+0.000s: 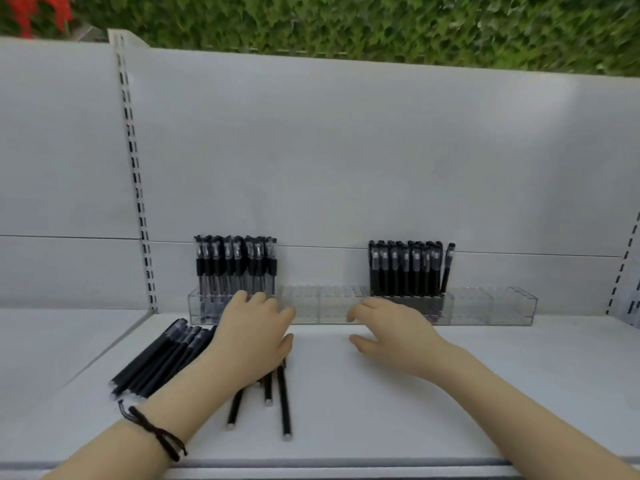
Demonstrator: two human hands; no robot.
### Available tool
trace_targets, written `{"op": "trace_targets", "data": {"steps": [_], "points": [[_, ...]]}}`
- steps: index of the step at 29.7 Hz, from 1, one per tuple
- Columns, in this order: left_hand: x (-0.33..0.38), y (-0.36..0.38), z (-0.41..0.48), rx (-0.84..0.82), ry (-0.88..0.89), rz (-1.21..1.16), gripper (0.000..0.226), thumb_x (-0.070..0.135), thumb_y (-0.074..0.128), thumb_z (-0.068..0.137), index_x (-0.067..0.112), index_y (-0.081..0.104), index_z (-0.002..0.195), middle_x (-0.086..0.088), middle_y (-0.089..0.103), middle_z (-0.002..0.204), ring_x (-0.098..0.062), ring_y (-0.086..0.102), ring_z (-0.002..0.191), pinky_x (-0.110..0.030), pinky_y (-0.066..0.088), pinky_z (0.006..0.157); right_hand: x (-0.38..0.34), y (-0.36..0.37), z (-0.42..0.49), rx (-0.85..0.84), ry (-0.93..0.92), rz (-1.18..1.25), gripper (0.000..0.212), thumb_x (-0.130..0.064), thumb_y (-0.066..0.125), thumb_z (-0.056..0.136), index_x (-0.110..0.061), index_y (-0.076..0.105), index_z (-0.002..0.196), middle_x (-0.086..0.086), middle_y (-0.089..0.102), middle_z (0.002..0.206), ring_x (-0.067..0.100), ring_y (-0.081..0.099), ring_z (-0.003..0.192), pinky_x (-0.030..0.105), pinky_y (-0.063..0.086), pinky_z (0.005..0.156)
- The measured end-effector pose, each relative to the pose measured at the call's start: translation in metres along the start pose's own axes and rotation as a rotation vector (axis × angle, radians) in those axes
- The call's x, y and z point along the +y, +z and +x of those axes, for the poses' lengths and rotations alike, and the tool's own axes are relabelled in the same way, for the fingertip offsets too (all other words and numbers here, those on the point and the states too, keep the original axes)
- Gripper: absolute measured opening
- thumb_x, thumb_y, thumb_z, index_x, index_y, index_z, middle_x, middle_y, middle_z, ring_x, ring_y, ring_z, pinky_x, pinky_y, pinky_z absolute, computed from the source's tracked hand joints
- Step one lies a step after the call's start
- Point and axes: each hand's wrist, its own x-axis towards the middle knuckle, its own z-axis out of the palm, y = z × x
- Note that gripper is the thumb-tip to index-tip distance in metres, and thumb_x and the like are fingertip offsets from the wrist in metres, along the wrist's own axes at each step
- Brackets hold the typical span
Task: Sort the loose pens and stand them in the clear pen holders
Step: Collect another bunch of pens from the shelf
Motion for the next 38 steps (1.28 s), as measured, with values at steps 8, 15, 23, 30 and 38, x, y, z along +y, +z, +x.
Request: {"op": "trace_targets", "data": {"steps": [8,15,23,30,38], "points": [[-0.072,0.033,-0.026,0.086,-0.024,-0.033,0.022,0.041,0.073,0.071,0.022,0.062,0.070,0.005,0.057,0.057,-0.021,0.057,0.056,-0.030,0.041,0.055,-0.078,0.012,0.047,-0.090,0.028,-0.003,0.035,-0.044,0.047,0.096,-0.021,0.054,0.122,-0.001,0.056,0.121,0.021,0.054,0.110,0.033,0.042,0.080],[-0.082,0.039,-0.014,0.159,-0.068,-0.221,0.025,0.042,0.044,0.094,0.022,0.058,0.090,0.004,0.063,0.080,-0.021,0.058,0.082,-0.032,0.034,0.067,-0.110,0.010,0.094,-0.450,0.264,0.142,0.052,-0.059,0.055,0.087,-0.009,0.061,0.076,0.004,0.067,0.069,0.017,0.061,0.064,0.029,0.048,0.066],[-0.077,0.046,-0.019,0.158,-0.105,-0.372,0.040,0.046,0.026,0.091,0.024,0.060,0.092,0.008,0.064,0.083,-0.015,0.057,0.086,-0.032,0.043,0.076,-0.108,0.011,0.100,-0.453,0.442,0.456,0.038,-0.043,0.074,0.079,-0.015,0.053,0.064,-0.008,0.051,0.049,0.007,0.043,0.043,0.017,0.032,0.040],[-0.075,0.053,-0.021,0.099,-0.112,-0.364,0.037,0.046,0.030,0.084,0.028,0.060,0.071,0.011,0.057,0.062,-0.012,0.057,0.066,-0.029,0.045,0.061,-0.093,0.019,0.098,-0.389,0.540,0.771,0.022,-0.027,0.075,0.078,-0.012,0.059,0.081,-0.004,0.052,0.053,0.007,0.040,0.039,0.018,0.026,0.037],[-0.070,0.032,-0.023,-0.037,-0.284,-1.074,0.027,0.052,0.050,0.093,0.029,0.063,0.085,0.012,0.067,0.080,0.002,0.058,0.075,-0.018,0.044,0.069,-0.101,0.009,0.101,-0.012,0.503,1.563,0.010,-0.019,0.069,0.087,-0.010,0.067,0.088,0.007,0.064,0.083,0.005,0.043,0.045,0.015,0.026,0.039]]}}
